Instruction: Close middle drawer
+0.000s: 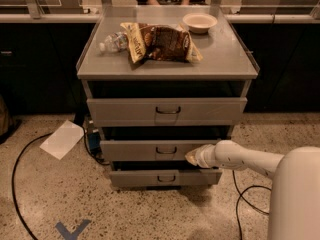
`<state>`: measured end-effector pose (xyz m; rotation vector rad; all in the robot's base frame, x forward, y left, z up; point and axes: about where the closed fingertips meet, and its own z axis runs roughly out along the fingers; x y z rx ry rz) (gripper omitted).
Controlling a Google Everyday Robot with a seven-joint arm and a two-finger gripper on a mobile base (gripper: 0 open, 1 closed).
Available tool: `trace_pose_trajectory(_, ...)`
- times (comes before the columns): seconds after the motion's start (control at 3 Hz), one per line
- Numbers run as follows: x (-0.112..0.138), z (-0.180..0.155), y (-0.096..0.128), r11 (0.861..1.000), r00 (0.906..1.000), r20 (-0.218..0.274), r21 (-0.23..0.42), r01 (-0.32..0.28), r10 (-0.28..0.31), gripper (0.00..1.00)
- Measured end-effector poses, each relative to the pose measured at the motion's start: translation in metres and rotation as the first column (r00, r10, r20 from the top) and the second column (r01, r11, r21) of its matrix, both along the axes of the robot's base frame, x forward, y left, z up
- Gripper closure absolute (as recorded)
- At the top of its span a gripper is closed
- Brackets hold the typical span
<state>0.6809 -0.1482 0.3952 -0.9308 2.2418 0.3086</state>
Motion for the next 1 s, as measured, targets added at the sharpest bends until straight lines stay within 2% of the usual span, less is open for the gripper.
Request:
trace_pose_trajectory(0.33,0.0,0.0,0.0,1.0,1.0,0.0,0.0,0.0,0.0,1.0)
trace_pose_trajectory(0.67,0.028,0.005,-0.003,0.997,0.998,0.041,0.056,0.047,-0.049,1.0)
trace_pose_trajectory(1.0,0.028,0.005,-0.003,0.997,0.998,0.041,0.056,0.047,-0.049,1.0)
